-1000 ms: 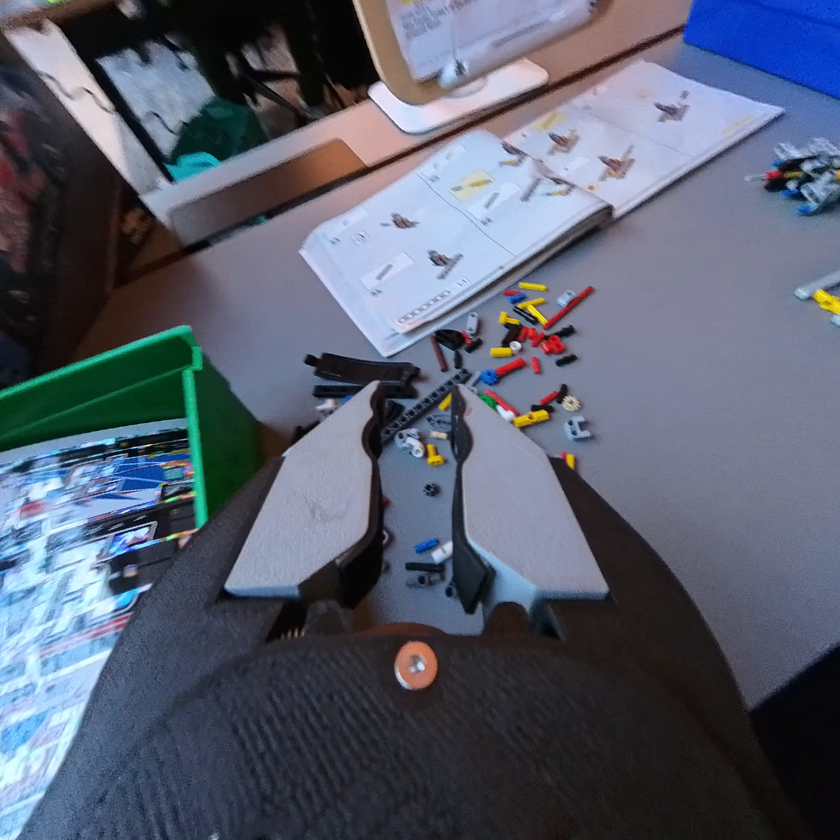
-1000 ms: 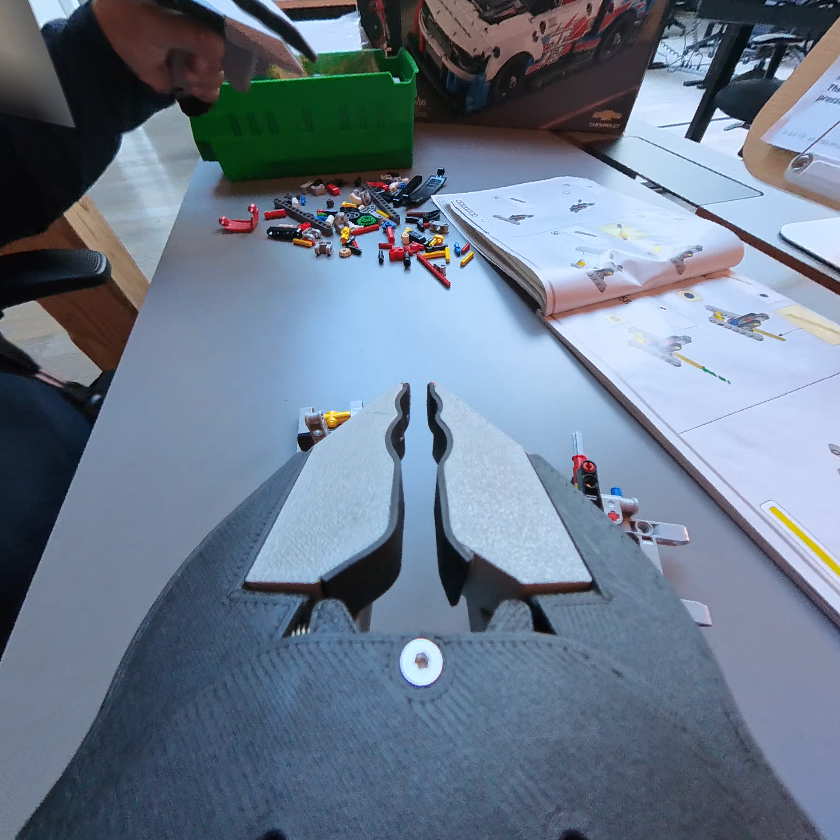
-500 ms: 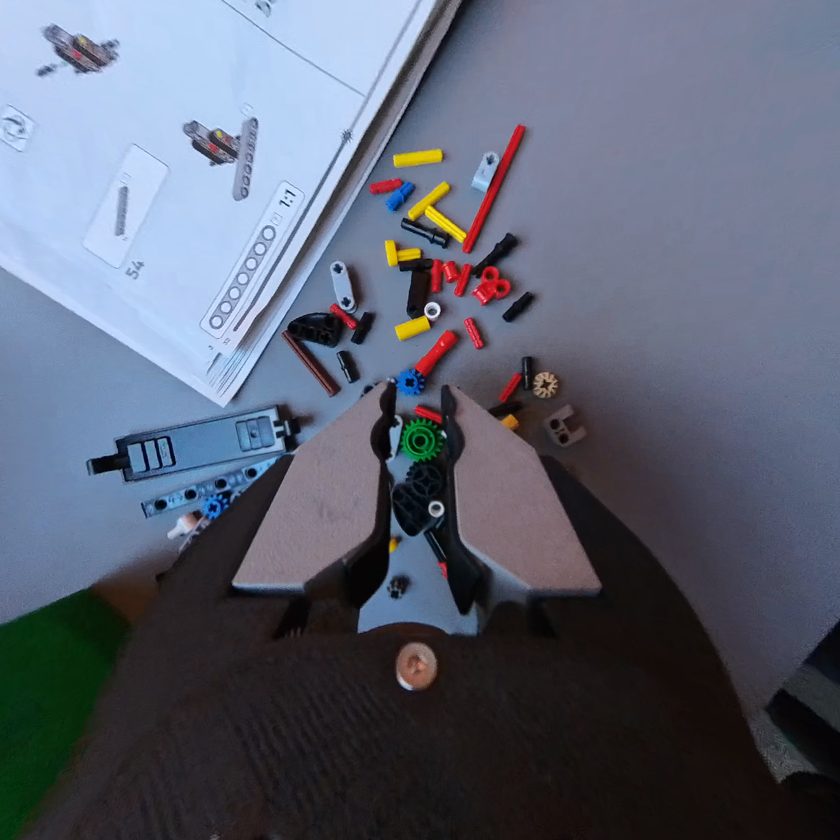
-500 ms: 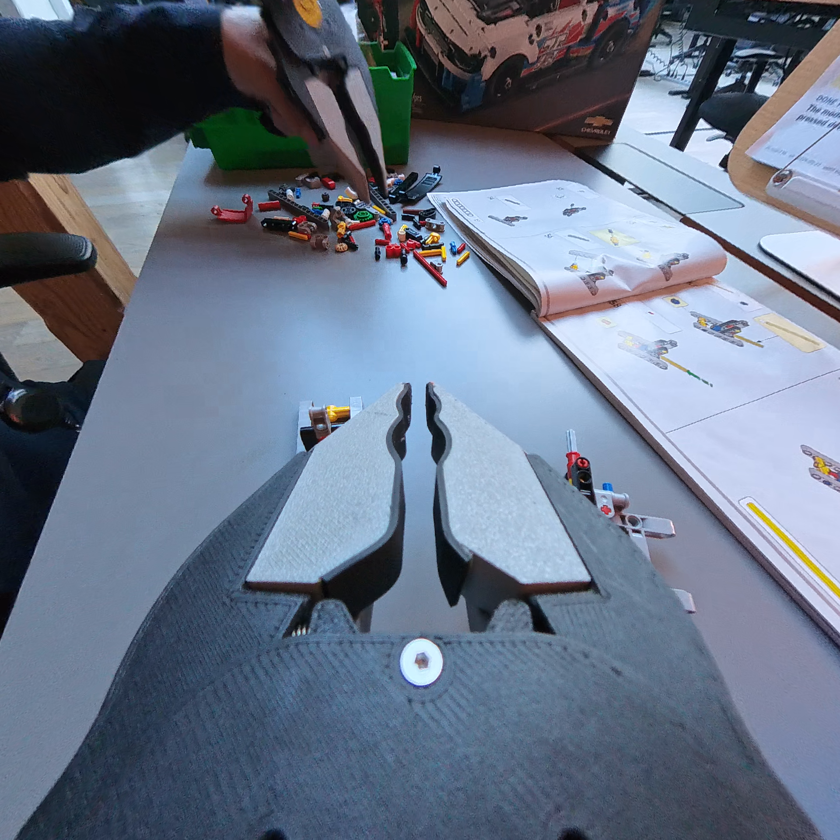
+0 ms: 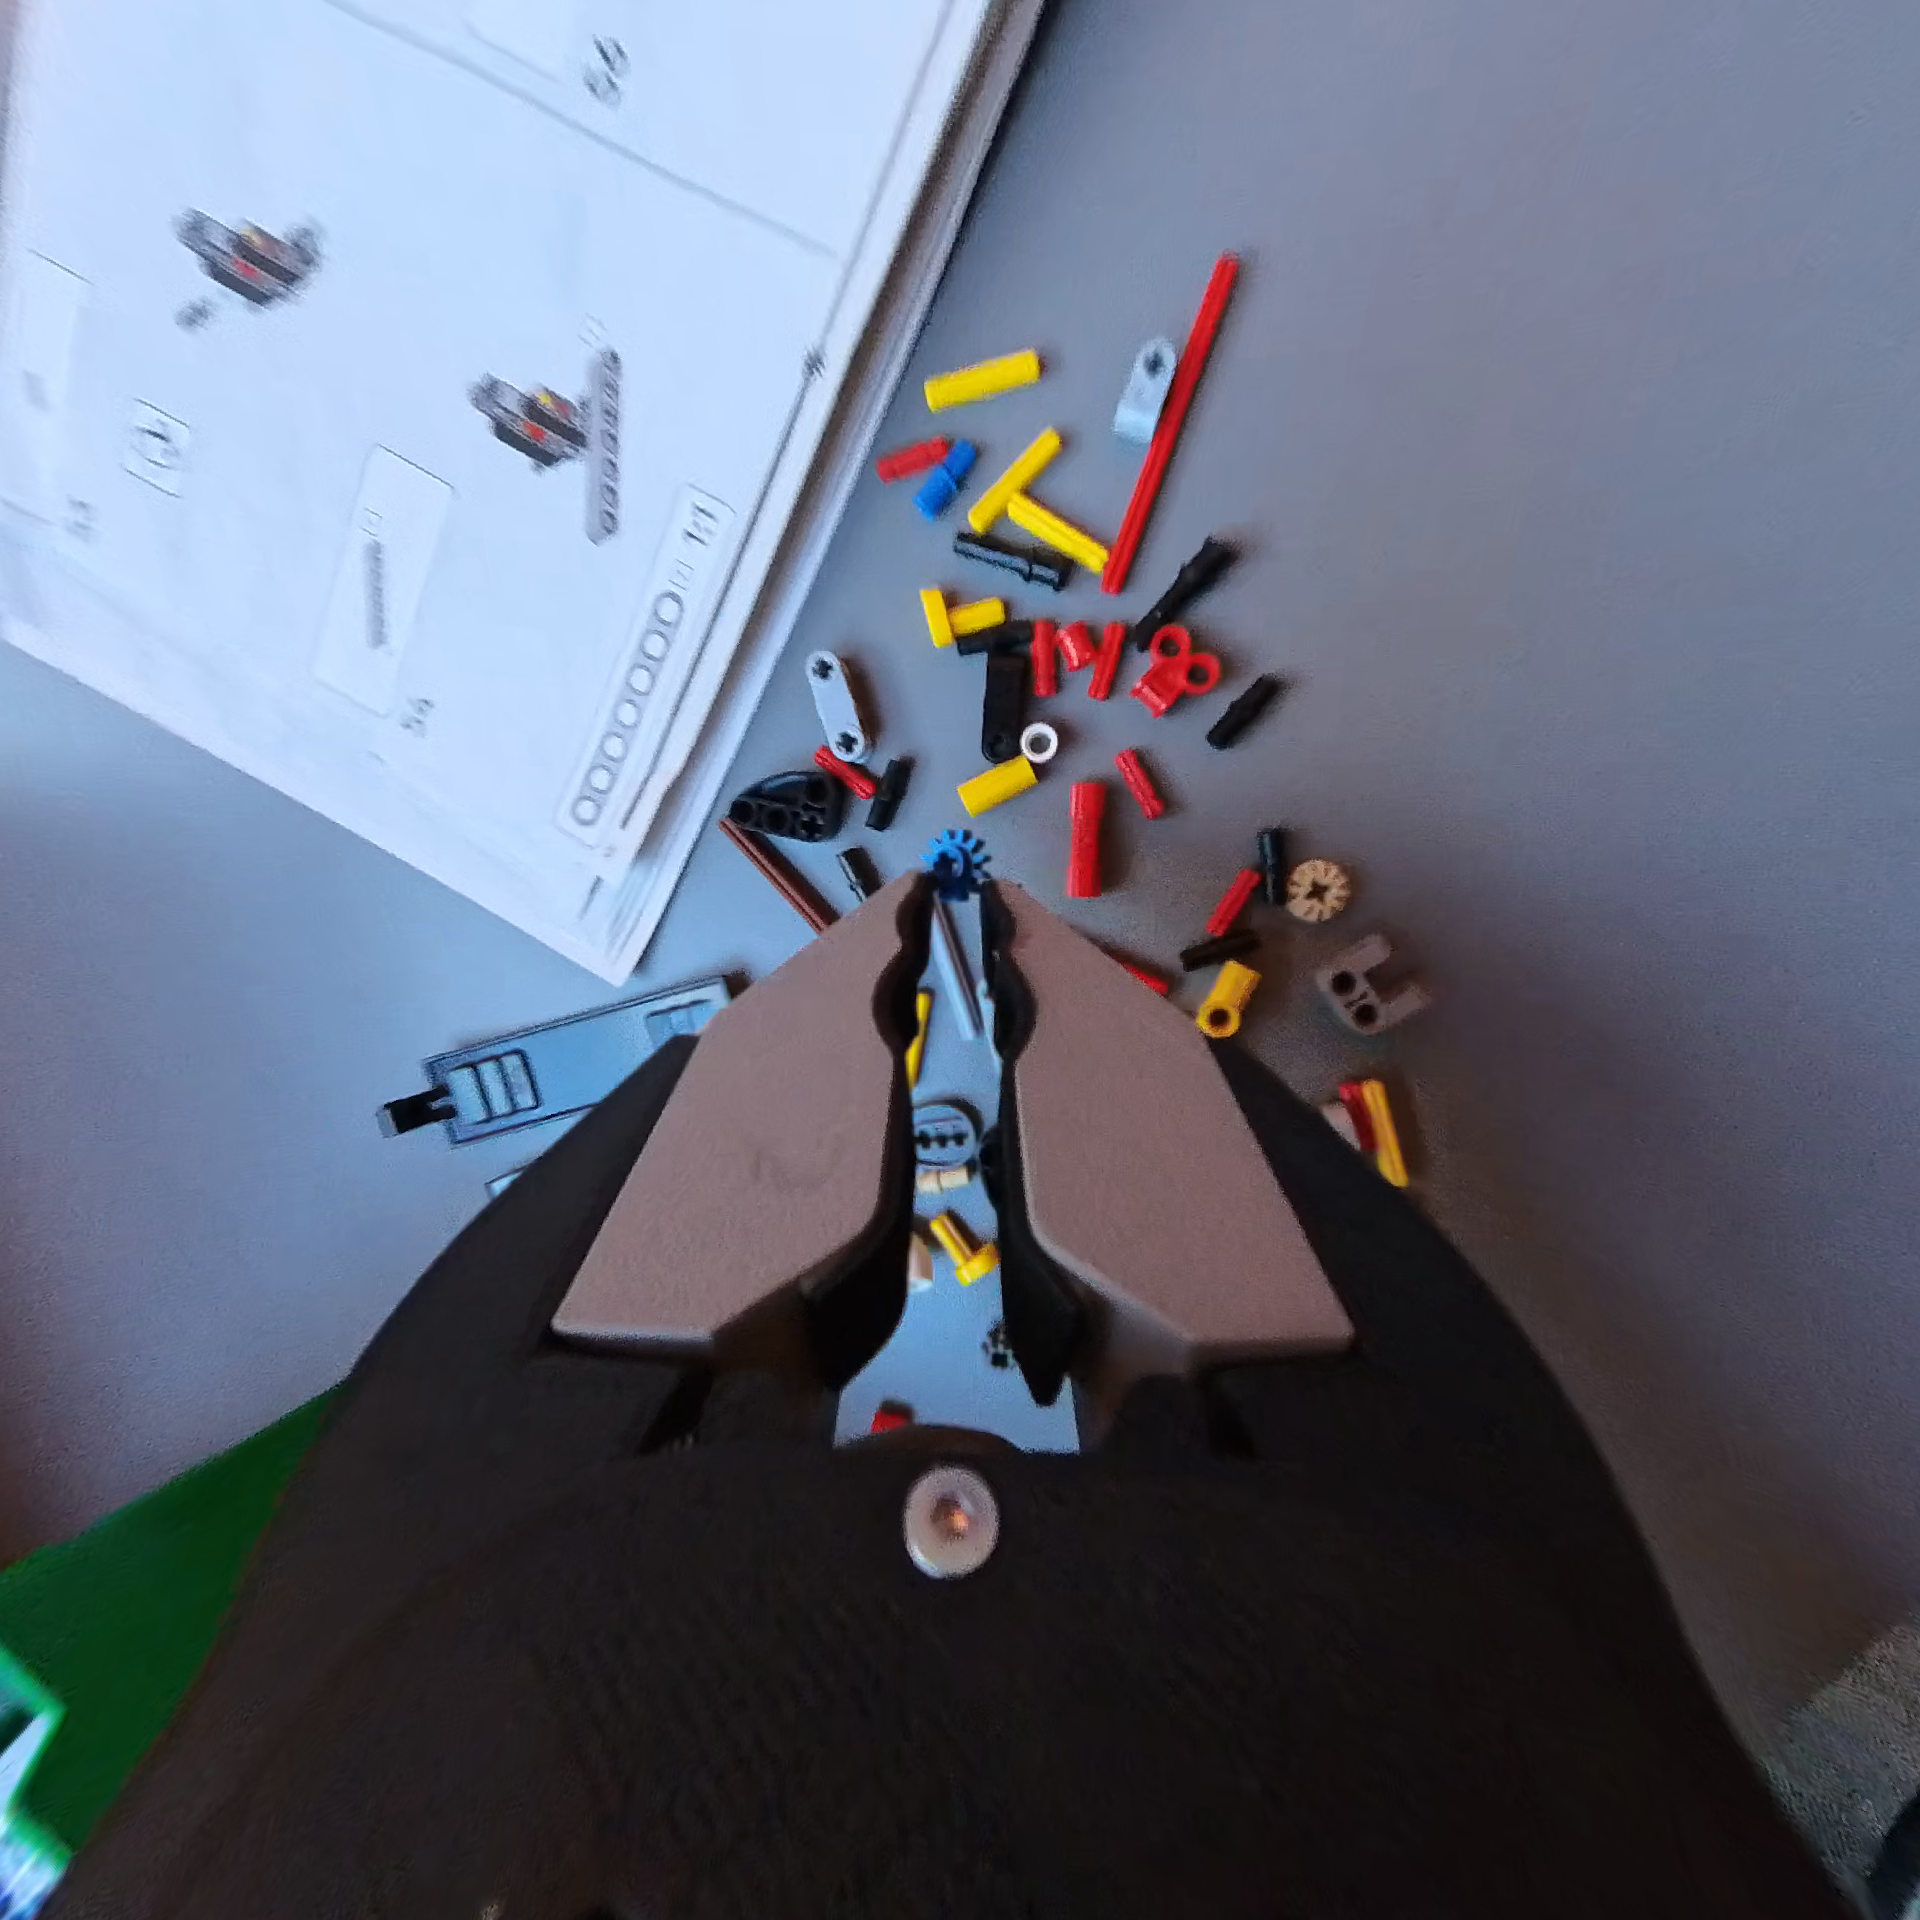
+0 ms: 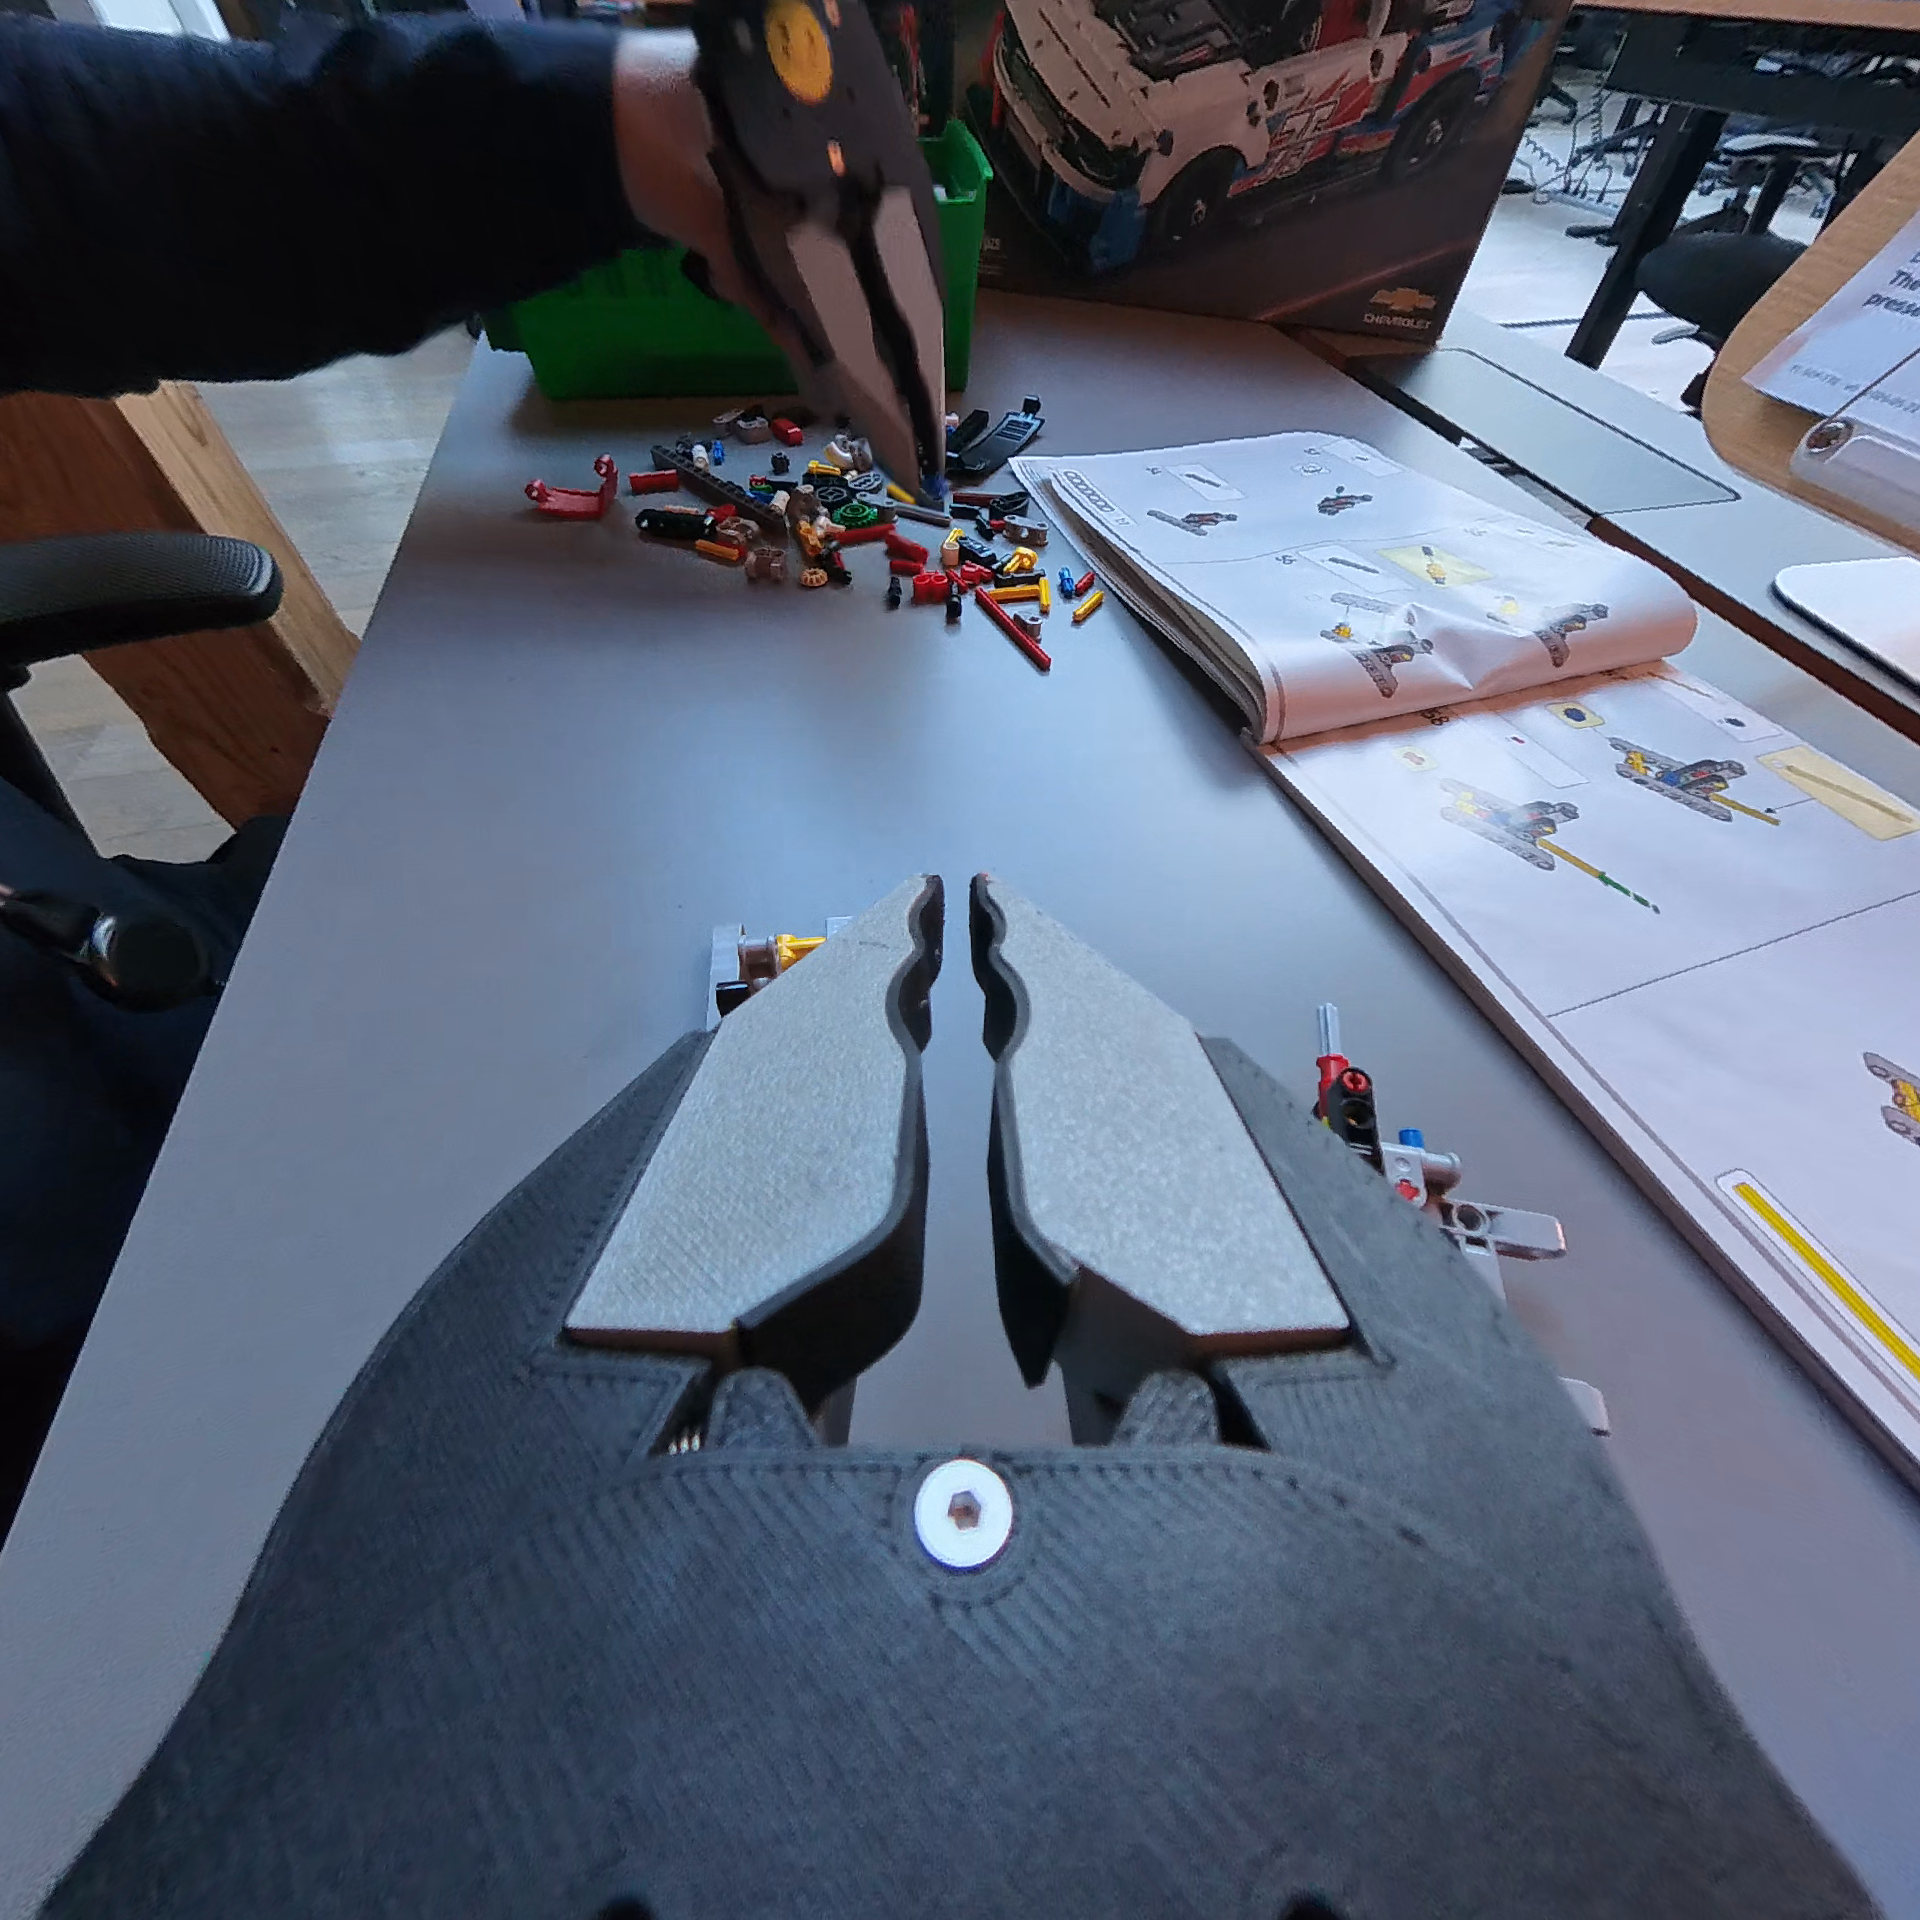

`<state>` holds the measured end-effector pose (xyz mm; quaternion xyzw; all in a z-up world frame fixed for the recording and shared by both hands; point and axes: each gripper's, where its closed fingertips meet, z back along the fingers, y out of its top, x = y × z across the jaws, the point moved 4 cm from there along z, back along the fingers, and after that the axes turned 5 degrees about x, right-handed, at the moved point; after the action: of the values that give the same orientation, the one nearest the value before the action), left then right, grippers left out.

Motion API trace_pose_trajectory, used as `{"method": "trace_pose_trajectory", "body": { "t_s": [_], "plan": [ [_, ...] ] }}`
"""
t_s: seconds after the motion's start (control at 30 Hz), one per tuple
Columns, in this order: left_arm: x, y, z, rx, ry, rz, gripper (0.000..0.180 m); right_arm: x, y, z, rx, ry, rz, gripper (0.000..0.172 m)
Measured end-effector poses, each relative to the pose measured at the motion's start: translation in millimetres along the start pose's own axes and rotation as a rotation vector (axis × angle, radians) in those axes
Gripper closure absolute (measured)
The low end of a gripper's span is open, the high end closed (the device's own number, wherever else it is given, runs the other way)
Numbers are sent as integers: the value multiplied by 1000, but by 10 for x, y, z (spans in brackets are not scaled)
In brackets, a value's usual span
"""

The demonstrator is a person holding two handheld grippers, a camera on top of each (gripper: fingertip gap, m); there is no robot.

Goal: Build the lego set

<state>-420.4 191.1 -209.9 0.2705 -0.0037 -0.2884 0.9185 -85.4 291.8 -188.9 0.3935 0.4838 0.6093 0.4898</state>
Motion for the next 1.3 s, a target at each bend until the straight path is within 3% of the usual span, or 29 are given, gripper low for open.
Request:
{"method": "trace_pose_trajectory", "body": {
  "t_s": [0.13,0.3,0.4,0.5,0.57,0.67,1.03,1.3],
  "plan": [
    [98,214,204,106,8,-18,174,-16,5,-9,-1,7,0,171],
    [428,443,198,190,-67,-54,174,-39,-4,-22,-13,13,7,172],
    [789,754,203,380,-259,16,174,-58,7,-29,-12,23,11,172],
    [1183,1152,200,615,-621,272,175,-86,69,-55,1,29,30,170],
    [1304,1306,115,677,-794,437,174,-119,147,-72,22,9,74,170],
    [1360,1445,-11,744,-912,620,174,-231,262,-126,46,-20,140,166],
    [1747,1681,-178,774,-969,672,175,-459,446,-268,78,-205,416,159],
    [1784,1708,-219,785,-1031,743,180,-479,401,-273,59,-204,456,163]
  ]
}}
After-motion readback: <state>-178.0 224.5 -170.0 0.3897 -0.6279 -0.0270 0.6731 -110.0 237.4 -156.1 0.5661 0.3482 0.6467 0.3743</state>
